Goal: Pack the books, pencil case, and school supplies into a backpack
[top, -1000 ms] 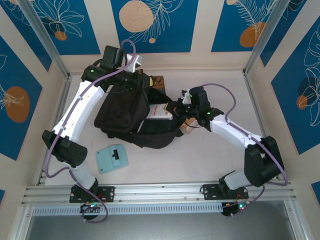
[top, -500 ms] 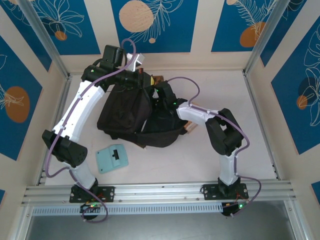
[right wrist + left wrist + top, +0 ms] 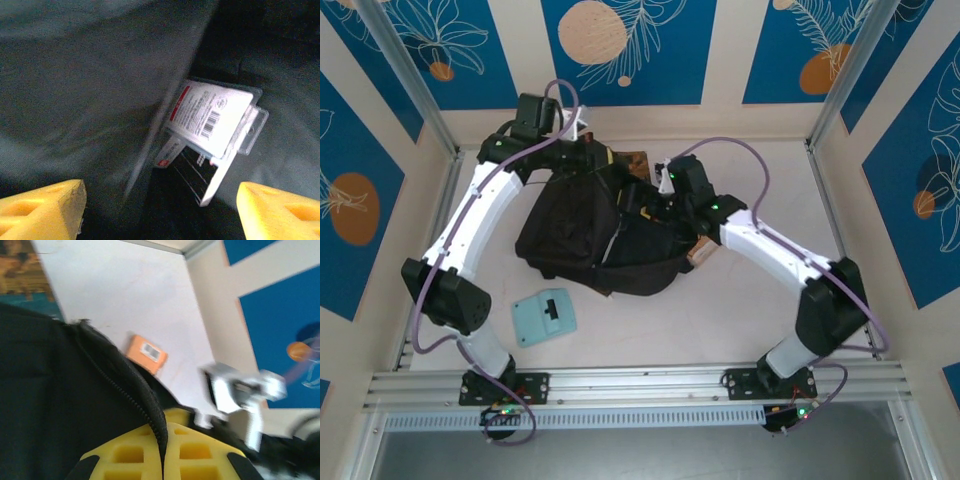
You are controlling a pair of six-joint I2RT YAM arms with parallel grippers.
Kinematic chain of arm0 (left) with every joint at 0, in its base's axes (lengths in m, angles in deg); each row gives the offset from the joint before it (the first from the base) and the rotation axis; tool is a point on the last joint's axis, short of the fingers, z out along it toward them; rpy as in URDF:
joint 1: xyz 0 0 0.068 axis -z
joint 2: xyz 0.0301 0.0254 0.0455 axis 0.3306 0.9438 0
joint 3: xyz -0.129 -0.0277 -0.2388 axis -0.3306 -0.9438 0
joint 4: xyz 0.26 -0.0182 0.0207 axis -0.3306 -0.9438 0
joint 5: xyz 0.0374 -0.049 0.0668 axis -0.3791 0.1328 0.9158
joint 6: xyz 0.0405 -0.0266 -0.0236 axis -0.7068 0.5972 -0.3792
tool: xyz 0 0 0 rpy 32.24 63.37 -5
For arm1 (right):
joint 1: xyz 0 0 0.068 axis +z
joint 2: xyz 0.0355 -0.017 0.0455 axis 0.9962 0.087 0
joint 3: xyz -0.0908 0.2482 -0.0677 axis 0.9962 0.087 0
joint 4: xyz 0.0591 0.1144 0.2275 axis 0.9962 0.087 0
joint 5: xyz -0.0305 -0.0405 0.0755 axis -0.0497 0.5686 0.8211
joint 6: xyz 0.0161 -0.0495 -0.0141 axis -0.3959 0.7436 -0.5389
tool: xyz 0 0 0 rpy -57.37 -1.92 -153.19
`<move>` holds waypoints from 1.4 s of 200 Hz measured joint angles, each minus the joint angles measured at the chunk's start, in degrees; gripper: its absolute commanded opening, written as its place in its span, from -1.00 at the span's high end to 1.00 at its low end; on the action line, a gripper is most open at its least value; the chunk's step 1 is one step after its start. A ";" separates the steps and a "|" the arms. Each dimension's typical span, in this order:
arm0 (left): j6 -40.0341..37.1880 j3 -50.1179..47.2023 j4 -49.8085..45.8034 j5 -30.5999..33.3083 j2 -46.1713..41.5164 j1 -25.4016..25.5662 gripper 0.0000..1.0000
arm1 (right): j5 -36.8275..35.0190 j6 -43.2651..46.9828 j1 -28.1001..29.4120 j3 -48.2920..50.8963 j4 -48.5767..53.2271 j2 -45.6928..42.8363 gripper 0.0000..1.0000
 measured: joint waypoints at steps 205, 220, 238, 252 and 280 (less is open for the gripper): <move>10.78 -9.16 10.45 8.15 -8.59 -16.72 1.00 | -13.94 16.70 -12.02 -34.27 29.11 35.12 -0.89; 11.50 -12.68 11.85 7.08 -8.57 -16.70 1.00 | -15.04 20.13 -10.69 -37.83 32.04 39.67 -0.93; 12.39 -15.47 13.49 5.97 -8.57 -16.70 1.00 | -16.28 23.74 -9.16 -40.72 35.28 43.87 -0.94; 12.72 -16.31 14.47 5.57 -8.57 -16.72 1.00 | -17.22 25.62 -8.33 -42.45 37.48 46.29 -0.93; 12.74 -16.37 15.28 4.94 -8.57 -16.70 1.00 | -18.95 28.44 -7.32 -42.88 40.06 47.63 -0.76</move>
